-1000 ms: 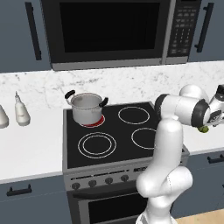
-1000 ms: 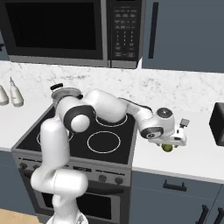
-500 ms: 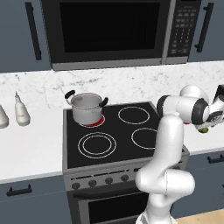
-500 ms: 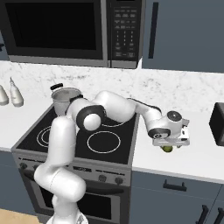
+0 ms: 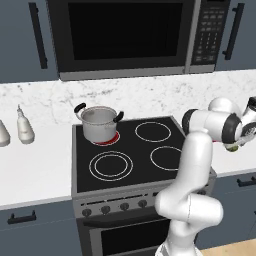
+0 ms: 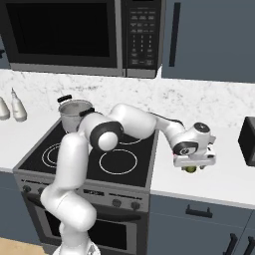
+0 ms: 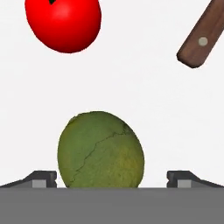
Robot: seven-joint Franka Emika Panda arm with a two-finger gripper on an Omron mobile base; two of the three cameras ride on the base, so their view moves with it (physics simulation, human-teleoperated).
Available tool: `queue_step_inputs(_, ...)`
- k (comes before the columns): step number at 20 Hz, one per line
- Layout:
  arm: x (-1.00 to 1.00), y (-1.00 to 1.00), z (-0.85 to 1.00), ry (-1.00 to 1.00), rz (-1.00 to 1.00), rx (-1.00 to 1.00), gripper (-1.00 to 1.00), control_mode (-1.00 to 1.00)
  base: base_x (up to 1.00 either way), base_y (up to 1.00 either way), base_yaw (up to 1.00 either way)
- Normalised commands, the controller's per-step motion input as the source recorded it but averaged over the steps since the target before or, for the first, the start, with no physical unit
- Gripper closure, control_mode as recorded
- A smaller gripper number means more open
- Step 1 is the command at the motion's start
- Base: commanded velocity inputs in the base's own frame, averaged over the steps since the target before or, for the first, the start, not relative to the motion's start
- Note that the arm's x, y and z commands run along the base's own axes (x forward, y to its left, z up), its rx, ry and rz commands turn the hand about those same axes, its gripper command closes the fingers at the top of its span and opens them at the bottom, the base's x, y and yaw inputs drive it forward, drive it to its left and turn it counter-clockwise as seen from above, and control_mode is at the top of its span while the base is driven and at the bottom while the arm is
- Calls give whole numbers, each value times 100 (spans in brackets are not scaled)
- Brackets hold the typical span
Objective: Put the lime and tomato in the pot. Retrieve the spatula and lightly stir the vegetables in the pot.
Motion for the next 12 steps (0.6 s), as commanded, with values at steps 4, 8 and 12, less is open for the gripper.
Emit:
queue_step_inputs(4,-6,38,-18,6,3,0,-100,-100,0,0,0)
queue_step_inputs(8,0,30,-15,0,4,0,-100,-100,0,0,0)
queue_step_inputs(12,-2,1,-15,0,1,0,-100,-100,0,0,0)
